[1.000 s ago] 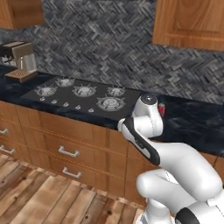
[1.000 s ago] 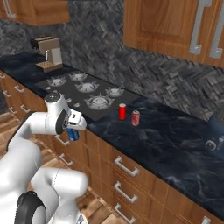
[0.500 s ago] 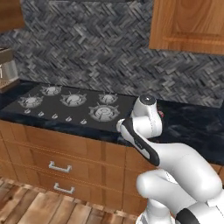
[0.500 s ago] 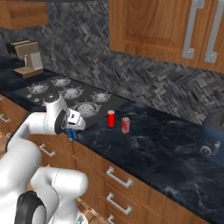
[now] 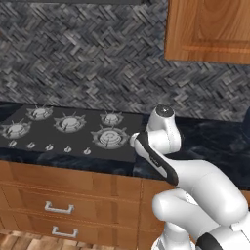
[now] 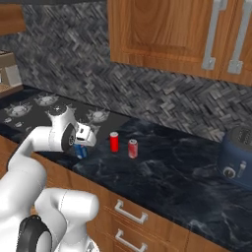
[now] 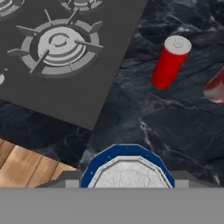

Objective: Four empty soda cans are scattered around the kitchen. Gather all the cans and cluster them next to the stove for recycling.

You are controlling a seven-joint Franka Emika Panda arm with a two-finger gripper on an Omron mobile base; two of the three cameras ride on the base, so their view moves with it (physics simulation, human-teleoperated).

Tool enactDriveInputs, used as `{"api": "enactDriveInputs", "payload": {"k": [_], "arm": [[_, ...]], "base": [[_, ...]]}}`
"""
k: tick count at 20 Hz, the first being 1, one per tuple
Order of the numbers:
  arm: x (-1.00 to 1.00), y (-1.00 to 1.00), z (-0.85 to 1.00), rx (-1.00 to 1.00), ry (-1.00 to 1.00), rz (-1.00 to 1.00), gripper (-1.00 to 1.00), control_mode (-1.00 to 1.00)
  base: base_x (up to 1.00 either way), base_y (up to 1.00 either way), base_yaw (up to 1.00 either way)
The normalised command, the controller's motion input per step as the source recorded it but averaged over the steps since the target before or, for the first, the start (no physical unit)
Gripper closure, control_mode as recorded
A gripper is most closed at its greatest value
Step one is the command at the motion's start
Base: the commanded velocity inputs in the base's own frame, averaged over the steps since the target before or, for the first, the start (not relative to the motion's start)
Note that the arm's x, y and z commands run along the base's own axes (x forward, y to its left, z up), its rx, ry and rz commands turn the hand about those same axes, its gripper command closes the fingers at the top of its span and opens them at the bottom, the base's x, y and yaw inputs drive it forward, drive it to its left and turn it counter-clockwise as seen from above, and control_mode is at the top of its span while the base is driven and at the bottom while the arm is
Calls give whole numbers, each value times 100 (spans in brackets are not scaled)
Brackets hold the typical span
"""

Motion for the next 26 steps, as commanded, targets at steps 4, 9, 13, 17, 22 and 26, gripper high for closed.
{"api": "enactDriveInputs", "payload": {"k": [4, 9, 13, 17, 22, 26], "arm": [[0, 0, 0, 0, 0, 0, 100, 100], [0, 0, 0, 0, 0, 0, 100, 100], [0, 0, 0, 0, 0, 0, 100, 100], [0, 0, 0, 0, 0, 0, 100, 100], [3, -10, -2, 1, 2, -7, 100, -100], [19, -24, -9, 0, 4, -11, 100, -100]], "base": [[42, 29, -25], [13, -3, -19], [0, 0, 0], [0, 0, 0], [0, -2, -1], [0, 0, 0]]}}
